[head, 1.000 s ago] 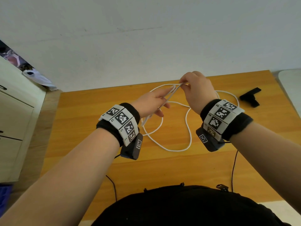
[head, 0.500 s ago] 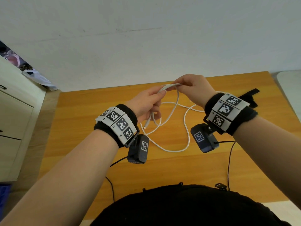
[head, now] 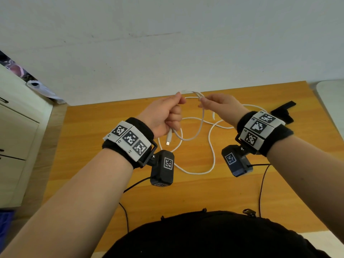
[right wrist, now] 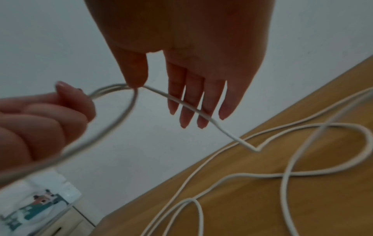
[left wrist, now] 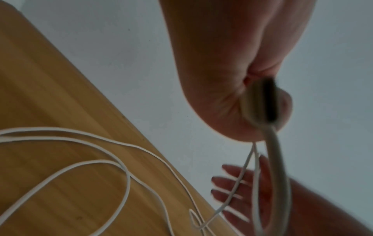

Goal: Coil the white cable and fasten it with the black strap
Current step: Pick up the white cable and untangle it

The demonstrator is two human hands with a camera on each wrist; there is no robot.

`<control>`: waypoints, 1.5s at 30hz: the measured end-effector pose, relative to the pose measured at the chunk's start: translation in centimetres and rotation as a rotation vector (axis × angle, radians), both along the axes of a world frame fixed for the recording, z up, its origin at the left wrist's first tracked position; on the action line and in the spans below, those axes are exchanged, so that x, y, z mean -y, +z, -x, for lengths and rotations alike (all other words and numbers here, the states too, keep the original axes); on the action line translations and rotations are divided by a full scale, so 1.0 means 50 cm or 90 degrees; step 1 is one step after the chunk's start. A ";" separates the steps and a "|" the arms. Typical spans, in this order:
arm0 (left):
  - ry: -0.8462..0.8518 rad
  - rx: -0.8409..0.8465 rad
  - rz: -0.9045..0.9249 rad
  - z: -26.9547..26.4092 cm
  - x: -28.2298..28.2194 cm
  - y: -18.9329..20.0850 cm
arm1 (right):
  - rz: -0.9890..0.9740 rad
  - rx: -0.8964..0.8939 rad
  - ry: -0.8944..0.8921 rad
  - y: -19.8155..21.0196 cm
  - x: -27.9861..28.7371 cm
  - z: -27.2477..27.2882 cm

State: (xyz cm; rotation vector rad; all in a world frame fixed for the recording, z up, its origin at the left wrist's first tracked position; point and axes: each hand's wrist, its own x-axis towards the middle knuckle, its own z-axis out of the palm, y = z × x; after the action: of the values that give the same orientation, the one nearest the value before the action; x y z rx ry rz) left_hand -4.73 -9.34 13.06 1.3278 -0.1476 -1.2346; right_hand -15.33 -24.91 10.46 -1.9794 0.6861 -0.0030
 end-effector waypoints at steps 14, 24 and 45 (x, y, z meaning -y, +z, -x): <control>0.186 -0.197 0.198 -0.018 -0.005 0.016 | 0.155 -0.122 0.026 -0.082 -0.027 0.020; 0.234 -0.191 0.228 -0.023 -0.002 0.024 | 0.143 -0.158 0.037 -0.086 -0.043 0.017; 0.260 -0.021 0.171 -0.026 0.003 0.005 | 0.253 -0.084 0.198 -0.032 -0.119 -0.001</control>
State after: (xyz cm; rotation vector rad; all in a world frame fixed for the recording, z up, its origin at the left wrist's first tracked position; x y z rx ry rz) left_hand -3.45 -9.50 13.33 1.0398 -0.0155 -0.8555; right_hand -15.29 -18.95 8.86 -2.4709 0.4789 0.1936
